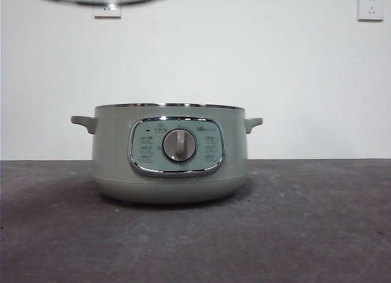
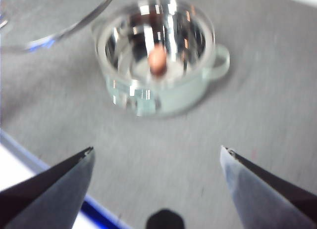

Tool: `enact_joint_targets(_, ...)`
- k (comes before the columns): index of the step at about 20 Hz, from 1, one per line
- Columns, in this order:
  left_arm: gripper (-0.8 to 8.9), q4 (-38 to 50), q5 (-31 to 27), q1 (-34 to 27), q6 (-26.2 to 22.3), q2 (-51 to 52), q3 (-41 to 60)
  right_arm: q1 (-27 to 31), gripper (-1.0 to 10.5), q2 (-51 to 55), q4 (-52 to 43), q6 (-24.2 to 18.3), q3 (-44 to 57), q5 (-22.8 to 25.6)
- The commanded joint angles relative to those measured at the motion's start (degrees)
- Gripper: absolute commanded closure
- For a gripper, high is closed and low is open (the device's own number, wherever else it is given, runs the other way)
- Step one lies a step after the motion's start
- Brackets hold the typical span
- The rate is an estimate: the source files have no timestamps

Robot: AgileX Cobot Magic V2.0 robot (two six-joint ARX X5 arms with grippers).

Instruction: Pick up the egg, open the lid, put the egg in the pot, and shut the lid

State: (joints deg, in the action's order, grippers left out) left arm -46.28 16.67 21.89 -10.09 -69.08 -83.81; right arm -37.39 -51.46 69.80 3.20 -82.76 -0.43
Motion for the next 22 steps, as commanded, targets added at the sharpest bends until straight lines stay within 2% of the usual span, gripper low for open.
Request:
enact_joint_targets(1, 8.22, 8.8, 0.4, 0.2, -0.5, -1.2, 3.0, -0.1, 5.1, 5.1, -0.5, 4.6, 6.6, 0.8)
enact_joint_targets(5, 8.22, 17.8, 0.5, 0.4, -0.5, -8.3, 4.1, -0.1, 5.1, 12.9, -0.6, 9.6, 15.7, 1.1)
enact_joint_targets(9, 8.22, 21.8, 0.7, 0.6, -0.5, -15.5, 4.1, -0.1, 5.1, 17.6, -0.8, 11.8, 21.9, 1.4)
enact_joint_targets(15, 8.22, 28.6, 1.4, 1.9, -0.5, -21.6, 4.1, -0.1, 5.1, 18.4, -1.0, 12.2, 24.9, 2.0)
enact_joint_targets(22, 8.22, 31.8, 1.3, 2.5, -0.5, -24.9, 4.1, -0.1, 5.1, 18.4, -1.8, 12.2, 25.0, 3.1)
